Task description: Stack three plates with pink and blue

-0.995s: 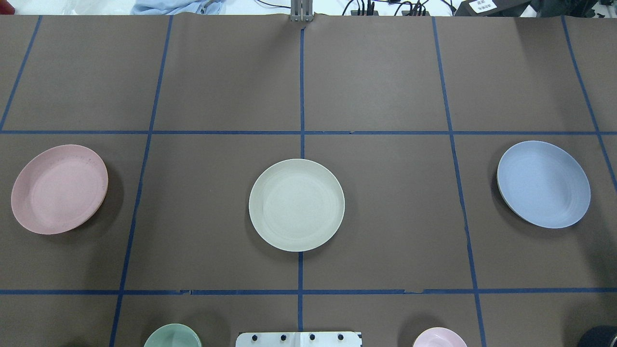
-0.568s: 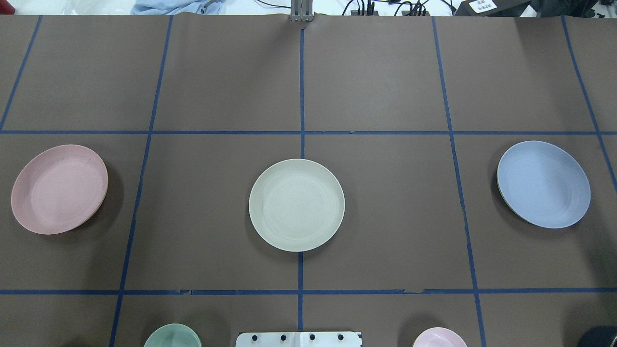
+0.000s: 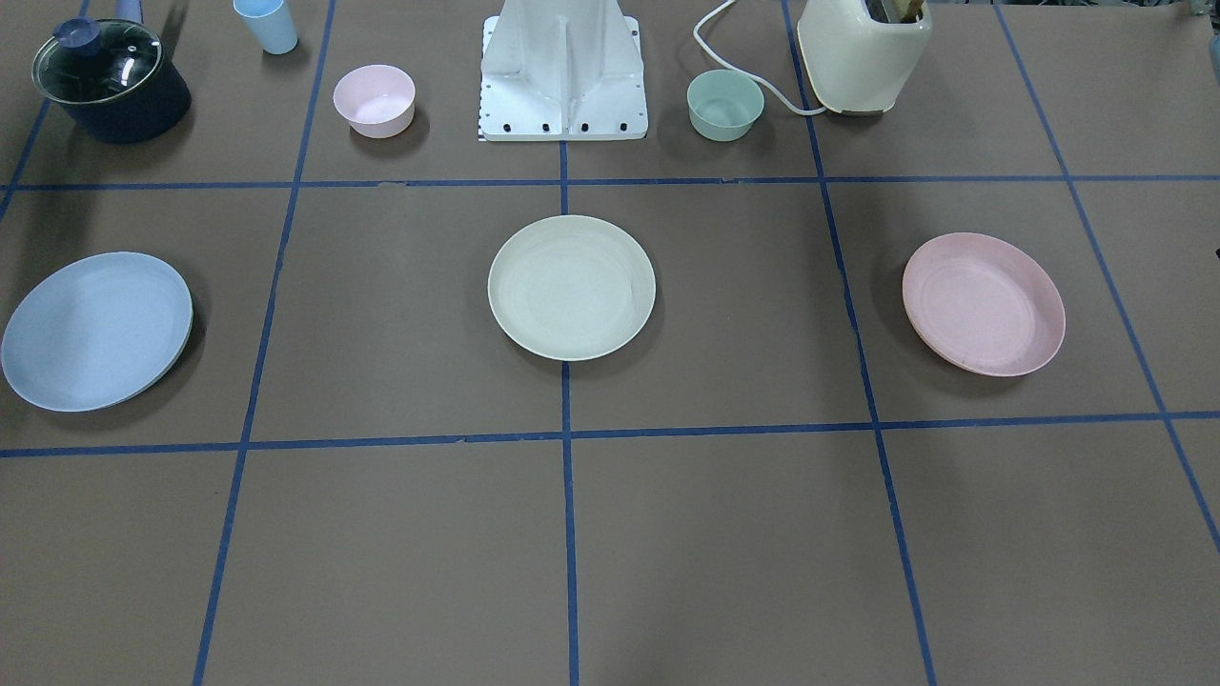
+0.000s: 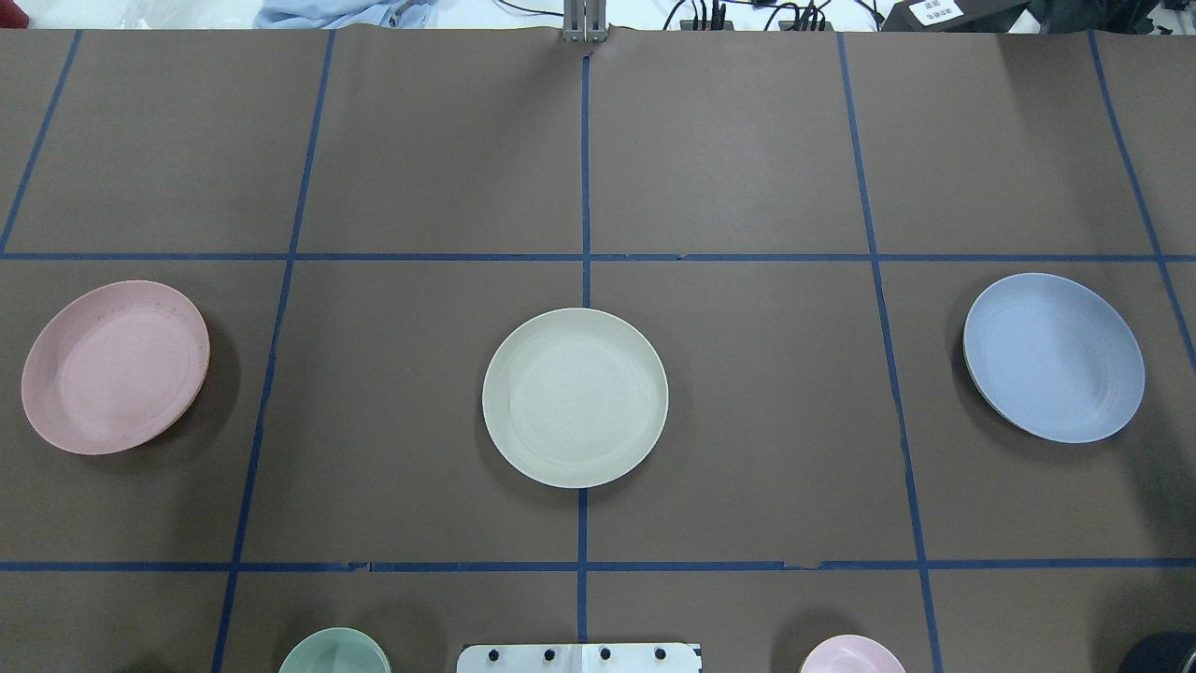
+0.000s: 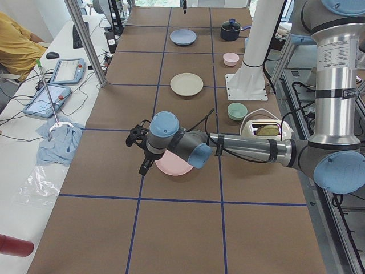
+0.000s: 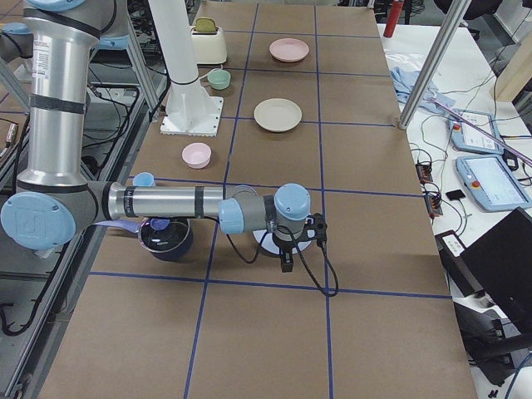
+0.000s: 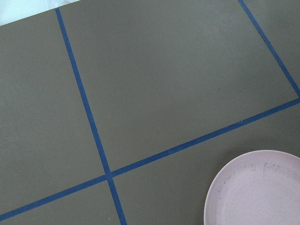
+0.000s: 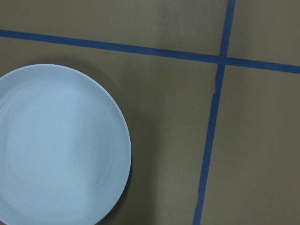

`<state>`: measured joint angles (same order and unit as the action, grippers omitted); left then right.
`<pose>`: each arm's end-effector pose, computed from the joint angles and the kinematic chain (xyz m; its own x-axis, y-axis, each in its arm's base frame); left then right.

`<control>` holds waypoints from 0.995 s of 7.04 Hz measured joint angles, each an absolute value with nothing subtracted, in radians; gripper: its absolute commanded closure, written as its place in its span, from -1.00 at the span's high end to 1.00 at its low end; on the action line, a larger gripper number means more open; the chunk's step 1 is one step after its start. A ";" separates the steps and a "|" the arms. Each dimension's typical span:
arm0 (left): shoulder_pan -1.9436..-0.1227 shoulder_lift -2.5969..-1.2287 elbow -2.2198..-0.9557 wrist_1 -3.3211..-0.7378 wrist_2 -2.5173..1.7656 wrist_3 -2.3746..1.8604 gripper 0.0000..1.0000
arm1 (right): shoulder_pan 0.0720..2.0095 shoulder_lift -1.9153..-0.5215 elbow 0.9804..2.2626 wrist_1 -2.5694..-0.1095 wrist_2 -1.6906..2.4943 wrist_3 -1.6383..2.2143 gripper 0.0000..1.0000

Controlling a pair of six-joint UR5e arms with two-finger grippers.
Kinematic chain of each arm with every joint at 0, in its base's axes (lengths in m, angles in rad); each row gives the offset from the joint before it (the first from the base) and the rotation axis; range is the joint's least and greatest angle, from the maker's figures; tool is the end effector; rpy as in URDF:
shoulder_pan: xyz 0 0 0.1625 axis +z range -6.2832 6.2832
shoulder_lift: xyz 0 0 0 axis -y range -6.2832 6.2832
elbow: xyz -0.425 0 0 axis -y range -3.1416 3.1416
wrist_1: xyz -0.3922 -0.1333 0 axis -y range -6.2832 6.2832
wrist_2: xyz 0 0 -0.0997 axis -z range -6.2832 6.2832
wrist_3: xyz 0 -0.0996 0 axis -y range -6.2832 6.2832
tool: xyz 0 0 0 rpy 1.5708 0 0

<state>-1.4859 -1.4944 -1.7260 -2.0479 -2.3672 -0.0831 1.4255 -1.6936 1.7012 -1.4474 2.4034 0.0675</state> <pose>-0.0212 -0.4835 0.5619 0.6685 0.3634 -0.6489 -0.0166 0.8796 0.4755 -0.0058 -0.4516 0.6347 0.6601 -0.1264 0.7405 0.0992 0.9918 0.0809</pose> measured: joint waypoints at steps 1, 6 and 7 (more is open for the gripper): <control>-1.485 -1.494 -1.725 -2.045 -2.368 -0.092 1.00 | 1.419 -1.671 1.670 -1.438 2.404 0.078 0.99; -1.228 -1.498 -1.642 -2.057 -2.364 -0.208 0.98 | 1.407 -1.652 1.635 -1.381 2.405 0.125 0.99; -1.214 -1.502 -1.607 -2.061 -2.367 -0.209 0.96 | 1.407 -1.651 1.638 -1.377 2.406 0.128 0.99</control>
<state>-1.2142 -1.5020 -1.6071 -2.0612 -2.3669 -0.2090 1.4067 -1.6514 1.6378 -1.3775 2.4056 0.1281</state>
